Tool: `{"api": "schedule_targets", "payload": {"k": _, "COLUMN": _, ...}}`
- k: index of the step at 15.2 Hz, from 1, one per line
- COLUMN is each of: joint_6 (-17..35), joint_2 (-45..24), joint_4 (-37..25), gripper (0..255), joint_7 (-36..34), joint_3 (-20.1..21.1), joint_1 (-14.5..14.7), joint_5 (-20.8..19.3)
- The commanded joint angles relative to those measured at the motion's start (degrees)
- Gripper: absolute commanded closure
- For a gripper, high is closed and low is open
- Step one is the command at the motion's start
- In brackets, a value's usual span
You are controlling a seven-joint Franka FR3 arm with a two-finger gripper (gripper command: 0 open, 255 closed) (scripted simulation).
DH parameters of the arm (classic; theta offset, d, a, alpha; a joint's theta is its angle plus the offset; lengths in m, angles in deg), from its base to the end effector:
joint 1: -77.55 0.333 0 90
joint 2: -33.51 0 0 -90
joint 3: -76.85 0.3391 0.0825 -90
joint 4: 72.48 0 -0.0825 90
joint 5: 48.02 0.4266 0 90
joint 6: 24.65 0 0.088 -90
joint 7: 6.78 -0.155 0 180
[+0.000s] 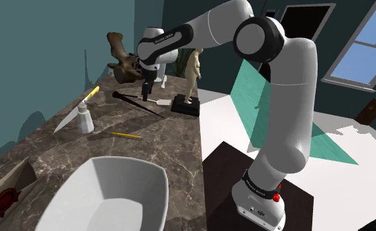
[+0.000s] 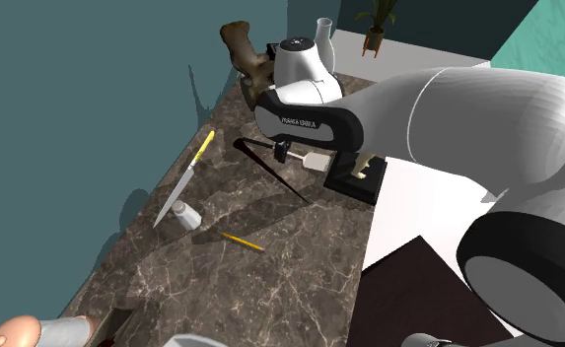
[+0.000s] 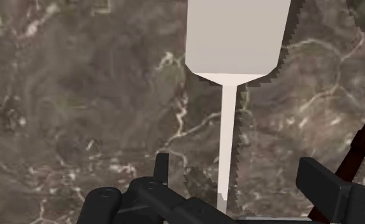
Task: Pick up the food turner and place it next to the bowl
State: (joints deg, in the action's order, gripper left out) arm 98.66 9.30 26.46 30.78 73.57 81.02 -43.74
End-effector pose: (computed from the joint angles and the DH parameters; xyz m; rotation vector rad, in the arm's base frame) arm 0.7051 0.0109 0.2900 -2.9563 -0.9519 -0.0250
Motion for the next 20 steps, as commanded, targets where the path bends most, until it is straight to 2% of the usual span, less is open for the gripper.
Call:
{"api": "schedule_targets", "payload": {"k": 1, "joint_6": 3.6, "joint_2": -0.6, "joint_4": 0.2, "gripper": 255, "joint_7": 0.5, "joint_3": 0.2, "joint_1": 0.1, "joint_5": 0.1}}
{"api": "schedule_targets", "payload": {"k": 10, "joint_6": 3.5, "joint_2": -0.5, "joint_4": 0.1, "gripper": 255, "joint_7": 0.1, "joint_3": 0.3, "joint_1": 0.3, "joint_5": 0.0}}
{"api": "schedule_targets", "payload": {"k": 20, "joint_6": -2.9, "joint_2": 2.6, "joint_4": -3.2, "gripper": 255, "joint_7": -0.4, "joint_3": 0.1, "joint_1": 0.4, "joint_5": -0.4}}
